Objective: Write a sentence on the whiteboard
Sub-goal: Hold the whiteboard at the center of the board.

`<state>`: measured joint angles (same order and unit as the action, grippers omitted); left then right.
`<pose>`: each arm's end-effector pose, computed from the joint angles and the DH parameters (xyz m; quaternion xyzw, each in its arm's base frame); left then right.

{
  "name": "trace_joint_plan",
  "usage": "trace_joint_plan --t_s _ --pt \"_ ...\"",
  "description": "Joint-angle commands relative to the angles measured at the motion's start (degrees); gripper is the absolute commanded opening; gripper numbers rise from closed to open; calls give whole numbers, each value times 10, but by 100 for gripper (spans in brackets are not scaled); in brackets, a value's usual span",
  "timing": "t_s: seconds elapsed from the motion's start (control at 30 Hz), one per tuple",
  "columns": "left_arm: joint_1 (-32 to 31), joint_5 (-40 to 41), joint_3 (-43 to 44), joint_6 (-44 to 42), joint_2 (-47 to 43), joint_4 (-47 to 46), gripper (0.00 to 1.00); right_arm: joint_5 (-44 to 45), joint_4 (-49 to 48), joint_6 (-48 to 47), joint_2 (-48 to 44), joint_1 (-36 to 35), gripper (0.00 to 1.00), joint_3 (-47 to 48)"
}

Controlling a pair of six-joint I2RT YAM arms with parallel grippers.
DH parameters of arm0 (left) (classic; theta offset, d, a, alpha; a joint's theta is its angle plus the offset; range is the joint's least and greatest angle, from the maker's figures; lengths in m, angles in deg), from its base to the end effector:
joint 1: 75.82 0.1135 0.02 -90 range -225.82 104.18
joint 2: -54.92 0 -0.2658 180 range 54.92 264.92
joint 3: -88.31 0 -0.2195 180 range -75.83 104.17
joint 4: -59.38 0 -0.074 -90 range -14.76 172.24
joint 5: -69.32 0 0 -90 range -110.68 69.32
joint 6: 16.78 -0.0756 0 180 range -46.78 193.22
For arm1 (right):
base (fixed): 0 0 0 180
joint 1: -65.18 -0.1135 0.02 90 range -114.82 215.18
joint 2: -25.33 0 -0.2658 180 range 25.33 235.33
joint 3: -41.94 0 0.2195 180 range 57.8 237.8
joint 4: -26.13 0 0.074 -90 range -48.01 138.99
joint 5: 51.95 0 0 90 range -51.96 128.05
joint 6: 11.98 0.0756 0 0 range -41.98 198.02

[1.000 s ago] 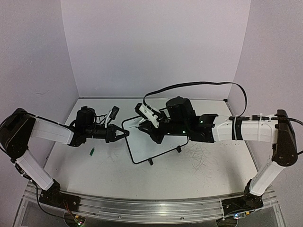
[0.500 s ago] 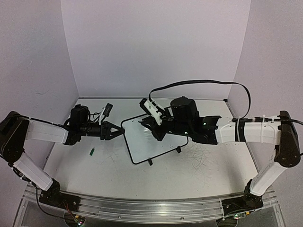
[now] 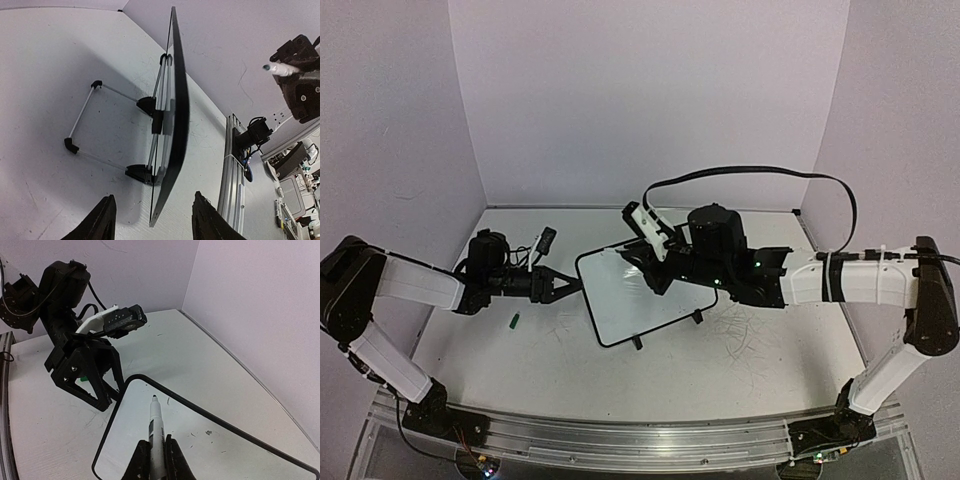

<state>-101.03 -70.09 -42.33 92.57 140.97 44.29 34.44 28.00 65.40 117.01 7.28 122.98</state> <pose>0.2400 -0.1764 0.2022 0.2730 0.7384 -0.5135 0.3415 0.2029 0.3324 0.3063 -0.4661 0.6252 0.2635 0.5679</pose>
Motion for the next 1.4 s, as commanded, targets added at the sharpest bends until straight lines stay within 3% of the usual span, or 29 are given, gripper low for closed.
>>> trace_joint_plan --t_s 0.0,0.43,0.73,0.97,1.37 --pt "0 -3 -22 19 -9 -44 52 -23 -29 -6 -17 -2 0 1" --pt "-9 -10 -15 30 25 -85 29 -24 -31 -6 16 -2 0 25" --pt "-33 -2 -3 27 41 -90 34 -53 -29 -2 29 -2 0 33" --pt "-42 9 4 25 59 -96 20 -51 -15 1 42 -2 0 42" --pt "-42 6 16 26 69 -97 18 -55 6 2 68 -3 0 62"
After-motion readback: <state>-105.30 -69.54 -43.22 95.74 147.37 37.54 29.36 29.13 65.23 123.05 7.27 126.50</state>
